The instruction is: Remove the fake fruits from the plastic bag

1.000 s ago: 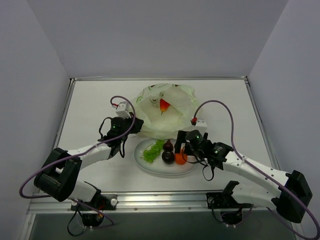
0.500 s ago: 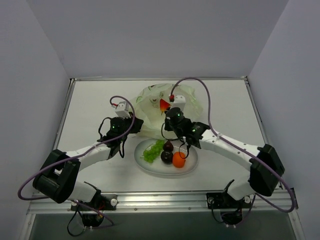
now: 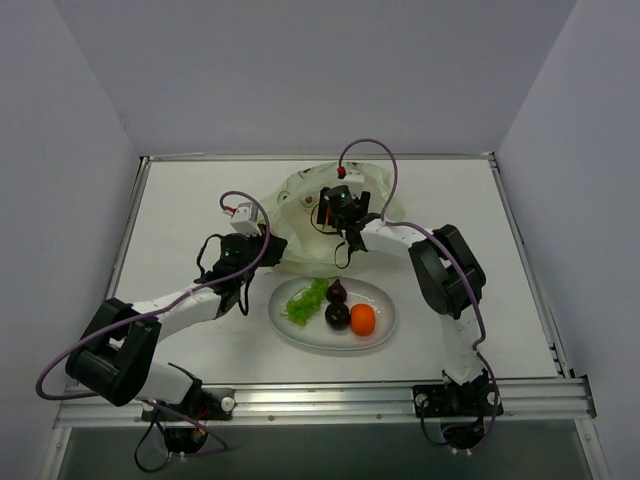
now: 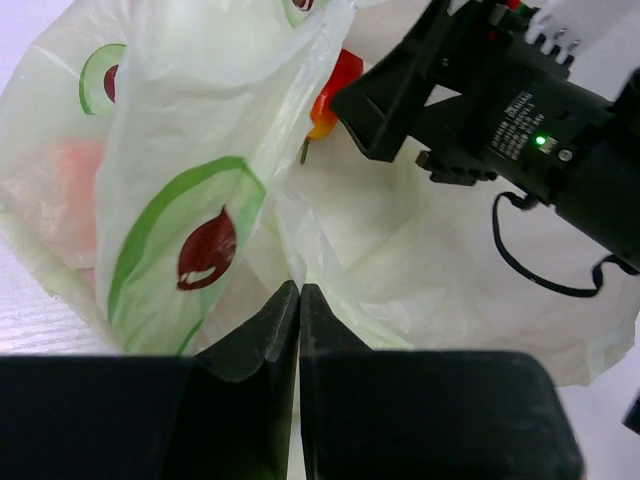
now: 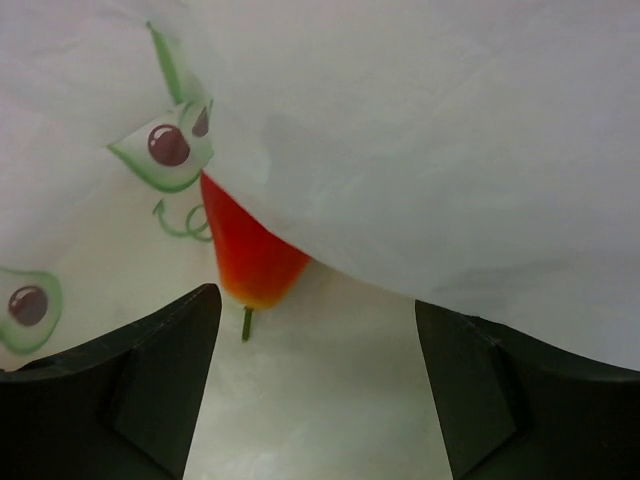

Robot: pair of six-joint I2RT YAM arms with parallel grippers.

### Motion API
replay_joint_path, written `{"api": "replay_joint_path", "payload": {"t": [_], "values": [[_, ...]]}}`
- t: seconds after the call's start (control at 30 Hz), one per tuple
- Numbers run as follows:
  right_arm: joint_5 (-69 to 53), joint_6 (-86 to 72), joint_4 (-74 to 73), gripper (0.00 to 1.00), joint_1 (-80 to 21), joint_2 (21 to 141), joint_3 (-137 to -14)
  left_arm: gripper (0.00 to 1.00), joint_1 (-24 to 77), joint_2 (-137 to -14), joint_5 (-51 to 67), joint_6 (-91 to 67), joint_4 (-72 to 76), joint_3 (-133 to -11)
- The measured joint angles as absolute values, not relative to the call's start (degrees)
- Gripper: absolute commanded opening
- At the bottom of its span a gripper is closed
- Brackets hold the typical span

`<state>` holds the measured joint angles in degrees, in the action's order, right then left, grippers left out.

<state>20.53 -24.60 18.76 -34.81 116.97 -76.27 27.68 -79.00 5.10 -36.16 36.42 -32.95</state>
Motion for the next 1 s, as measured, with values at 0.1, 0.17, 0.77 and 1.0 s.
{"api": "replay_joint_path", "payload": {"t": [0.1,0.17,0.77,1.0], "values": [[20.03,-25.06,19.46,0.8,-33.54,120.25,-78.91,0.02,27.68,-79.07,5.13,-36.16,36.42,-32.95],[19.62,-25.34,19.57,0.8,-33.19,122.23,-81.14,0.02,27.68,-79.13,5.17,-36.18,36.47,-32.95],[9.32,-26.02,24.73,0.6,-32.21,133.91,-95.57,0.02,27.68,-81.89,5.76,-36.16,36.77,-32.95],[8.25,-26.52,27.81,0.27,-31.83,134.08,-95.37,0.02,27.68,-81.89,5.74,-36.16,36.77,-32.95]]}}
